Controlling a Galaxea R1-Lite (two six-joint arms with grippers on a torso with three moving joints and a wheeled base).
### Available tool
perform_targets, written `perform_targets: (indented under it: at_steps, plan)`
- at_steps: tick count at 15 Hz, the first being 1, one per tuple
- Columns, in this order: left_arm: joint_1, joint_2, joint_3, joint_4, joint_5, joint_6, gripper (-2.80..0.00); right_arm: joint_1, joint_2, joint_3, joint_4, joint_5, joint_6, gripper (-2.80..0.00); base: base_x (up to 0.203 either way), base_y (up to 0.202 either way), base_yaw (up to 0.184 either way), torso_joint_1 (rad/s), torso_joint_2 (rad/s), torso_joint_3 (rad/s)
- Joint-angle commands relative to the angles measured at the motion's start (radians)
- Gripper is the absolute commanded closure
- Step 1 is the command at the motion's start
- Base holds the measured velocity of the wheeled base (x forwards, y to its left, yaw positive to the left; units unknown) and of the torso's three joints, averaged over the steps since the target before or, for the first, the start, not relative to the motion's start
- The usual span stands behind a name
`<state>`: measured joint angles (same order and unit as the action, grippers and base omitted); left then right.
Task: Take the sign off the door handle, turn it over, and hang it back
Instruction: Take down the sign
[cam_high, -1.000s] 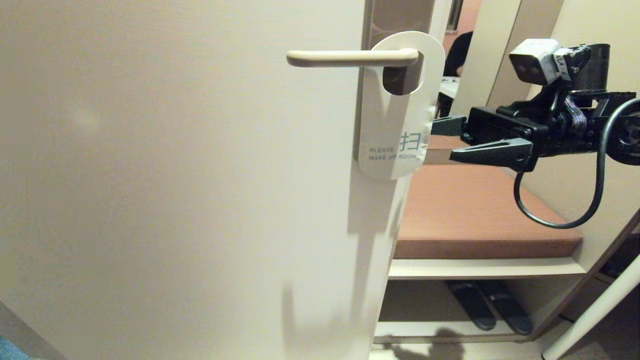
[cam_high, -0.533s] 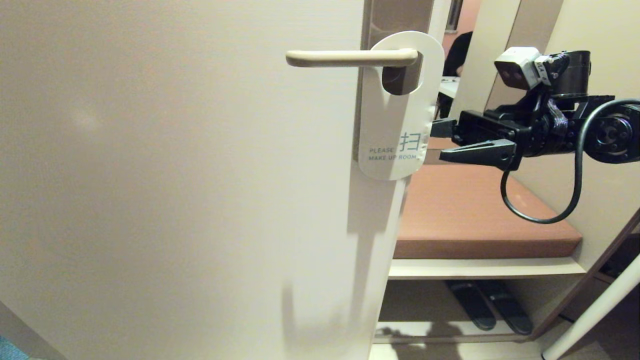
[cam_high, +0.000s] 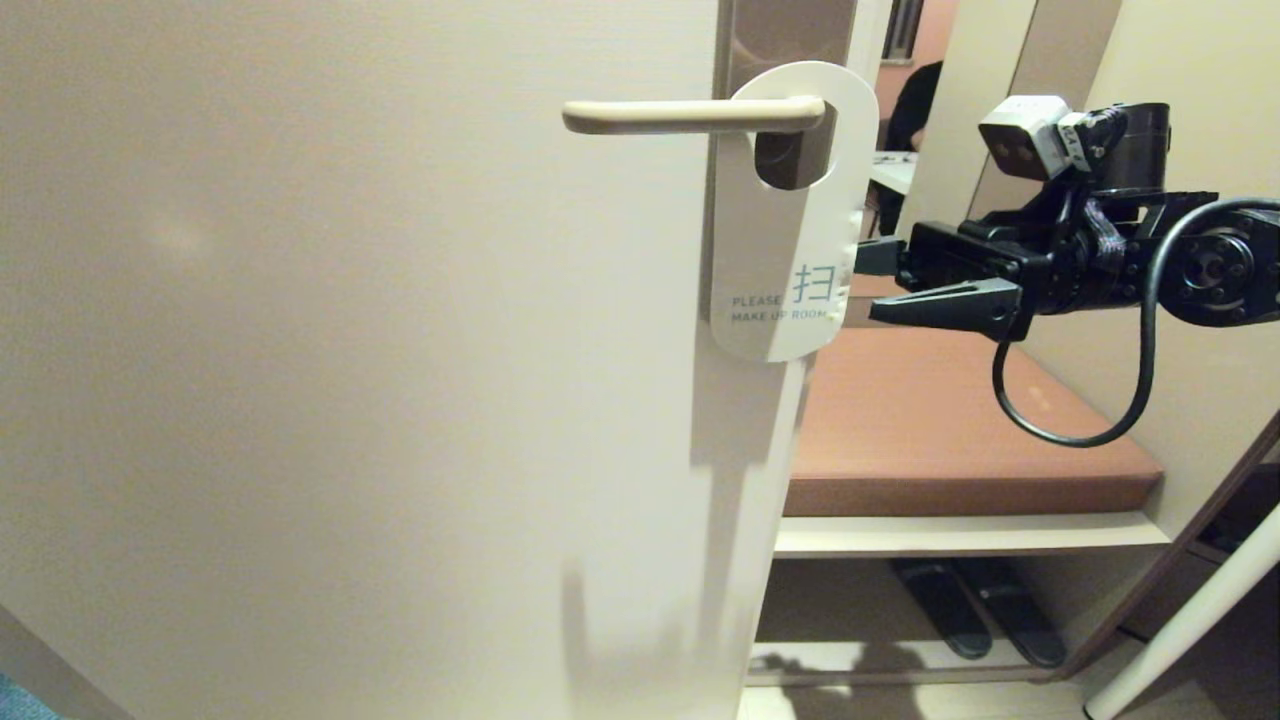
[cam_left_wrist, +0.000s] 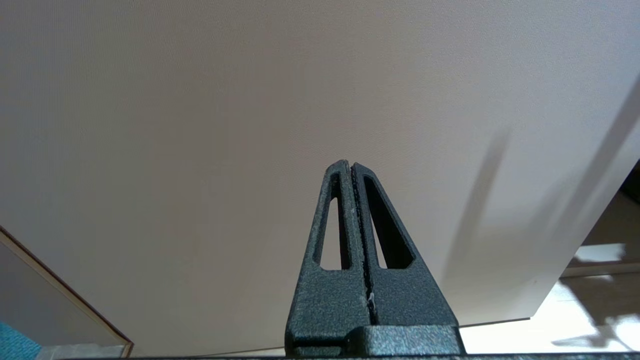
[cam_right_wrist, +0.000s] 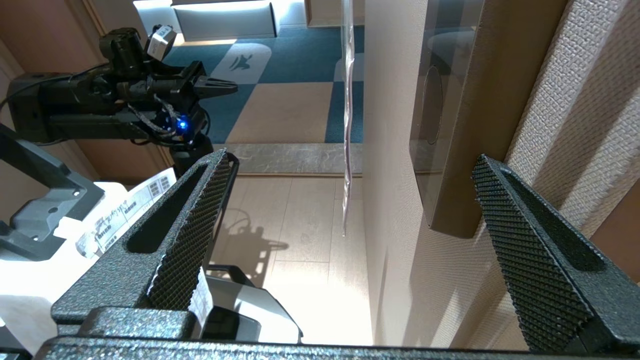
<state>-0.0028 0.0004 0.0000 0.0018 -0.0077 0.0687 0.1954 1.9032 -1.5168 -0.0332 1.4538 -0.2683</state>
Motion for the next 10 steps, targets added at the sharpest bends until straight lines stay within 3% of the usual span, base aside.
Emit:
perform_targets:
  at_steps: [1, 10]
  plan:
    - [0.000, 0.000, 0.000, 0.001, 0.000, 0.000, 0.00, 0.012, -0.008, 0.005, -0.001, 0.013, -0.002, -2.80, 0.000, 0.000, 0.000, 0.000, 0.00, 0.000]
    - [0.000, 0.000, 0.000, 0.001, 0.000, 0.000, 0.00, 0.012, -0.089, 0.079, 0.004, 0.014, -0.002, -2.80, 0.000, 0.000, 0.000, 0.000, 0.00, 0.000]
